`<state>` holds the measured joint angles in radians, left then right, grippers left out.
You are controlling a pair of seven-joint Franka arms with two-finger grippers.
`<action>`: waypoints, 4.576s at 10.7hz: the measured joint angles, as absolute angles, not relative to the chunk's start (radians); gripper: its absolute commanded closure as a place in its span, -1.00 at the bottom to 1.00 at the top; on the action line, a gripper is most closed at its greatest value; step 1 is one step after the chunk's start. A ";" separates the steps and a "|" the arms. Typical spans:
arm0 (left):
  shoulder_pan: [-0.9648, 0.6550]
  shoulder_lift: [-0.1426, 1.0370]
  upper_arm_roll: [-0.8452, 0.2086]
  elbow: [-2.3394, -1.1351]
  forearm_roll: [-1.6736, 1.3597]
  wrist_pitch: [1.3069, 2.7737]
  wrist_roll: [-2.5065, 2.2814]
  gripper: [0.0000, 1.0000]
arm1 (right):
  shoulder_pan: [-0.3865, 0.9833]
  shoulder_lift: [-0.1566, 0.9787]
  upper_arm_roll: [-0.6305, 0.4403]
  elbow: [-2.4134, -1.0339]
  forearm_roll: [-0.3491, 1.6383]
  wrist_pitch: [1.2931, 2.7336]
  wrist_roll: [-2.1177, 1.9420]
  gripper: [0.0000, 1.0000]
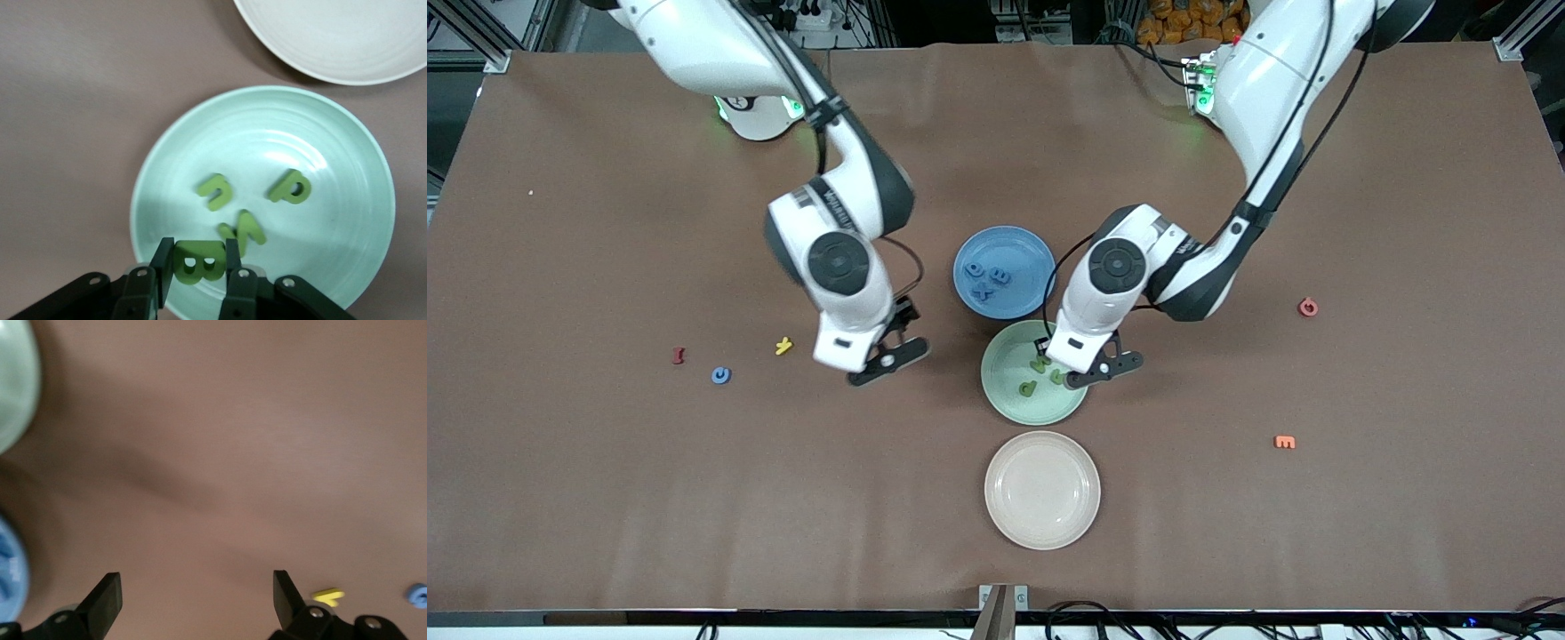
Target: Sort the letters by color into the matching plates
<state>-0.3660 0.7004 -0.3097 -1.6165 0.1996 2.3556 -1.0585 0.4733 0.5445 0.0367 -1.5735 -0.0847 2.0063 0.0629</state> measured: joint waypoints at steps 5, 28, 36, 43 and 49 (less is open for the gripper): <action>-0.467 0.758 -0.229 -1.542 0.200 2.356 -1.101 -1.00 | 0.200 0.529 0.033 -1.566 -0.085 2.008 -0.210 -1.00; -0.117 0.258 -0.199 -1.503 0.122 1.740 -0.527 -1.00 | 0.001 0.397 -0.038 -2.072 0.023 2.569 -0.201 -1.00; -0.112 0.251 -0.199 -1.504 0.122 1.733 -0.527 -1.00 | 0.001 0.502 -0.037 -2.092 0.023 2.700 -0.200 -1.00; -0.049 0.177 -0.197 -1.502 0.083 1.653 -0.526 -1.00 | 0.004 0.518 -0.031 -2.128 0.023 2.745 -0.200 -0.90; 0.039 0.102 -0.185 -1.526 0.013 1.562 -0.360 -1.00 | 0.007 0.521 -0.029 -2.145 0.023 2.757 -0.200 -0.78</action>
